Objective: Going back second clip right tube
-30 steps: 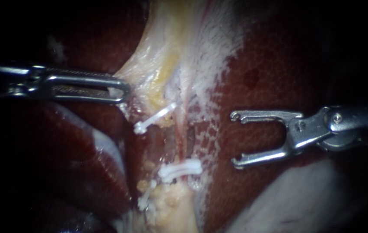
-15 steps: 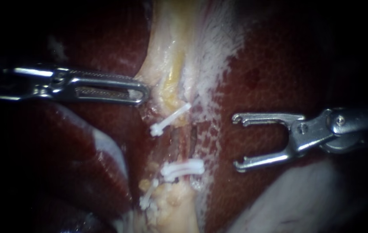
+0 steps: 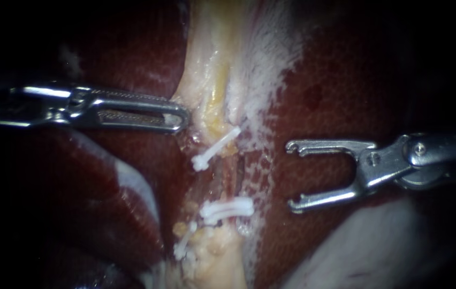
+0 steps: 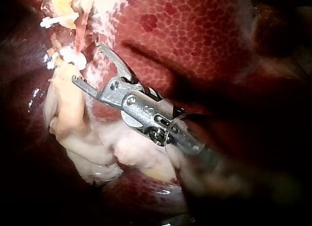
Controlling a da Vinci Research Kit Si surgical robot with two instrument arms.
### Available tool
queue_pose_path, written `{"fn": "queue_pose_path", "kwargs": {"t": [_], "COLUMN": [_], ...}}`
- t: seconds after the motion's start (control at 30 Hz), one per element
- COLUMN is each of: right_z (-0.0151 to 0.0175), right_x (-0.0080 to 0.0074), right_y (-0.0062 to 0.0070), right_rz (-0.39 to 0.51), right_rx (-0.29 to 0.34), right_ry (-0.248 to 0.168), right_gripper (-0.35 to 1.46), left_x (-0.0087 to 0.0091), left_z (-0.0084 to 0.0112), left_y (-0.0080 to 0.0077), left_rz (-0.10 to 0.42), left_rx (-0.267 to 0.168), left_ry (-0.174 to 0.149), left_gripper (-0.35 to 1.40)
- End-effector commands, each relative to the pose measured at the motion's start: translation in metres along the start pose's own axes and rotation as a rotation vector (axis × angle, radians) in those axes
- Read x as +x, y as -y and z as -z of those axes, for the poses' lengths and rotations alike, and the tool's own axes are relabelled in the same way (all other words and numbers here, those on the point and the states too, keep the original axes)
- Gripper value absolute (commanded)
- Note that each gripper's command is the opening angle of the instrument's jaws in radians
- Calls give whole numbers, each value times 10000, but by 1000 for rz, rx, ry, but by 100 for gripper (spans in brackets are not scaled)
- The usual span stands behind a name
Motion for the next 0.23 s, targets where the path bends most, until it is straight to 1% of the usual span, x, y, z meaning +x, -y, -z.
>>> {"fn": "queue_pose_path", "kwargs": {"t": [0.03,0.23], "right_z": [0,0], "right_x": [0,0], "right_y": [0,0], "right_rz": [0,0], "right_rx": [0,3], "right_ry": [0,0], "right_gripper": [60,60], "left_x": [0,0], "left_z": [0,0], "left_y": [0,0], "left_rz": [-1,-1], "left_rx": [0,0], "left_ry": [0,0], "left_gripper": [-35,-35]}}
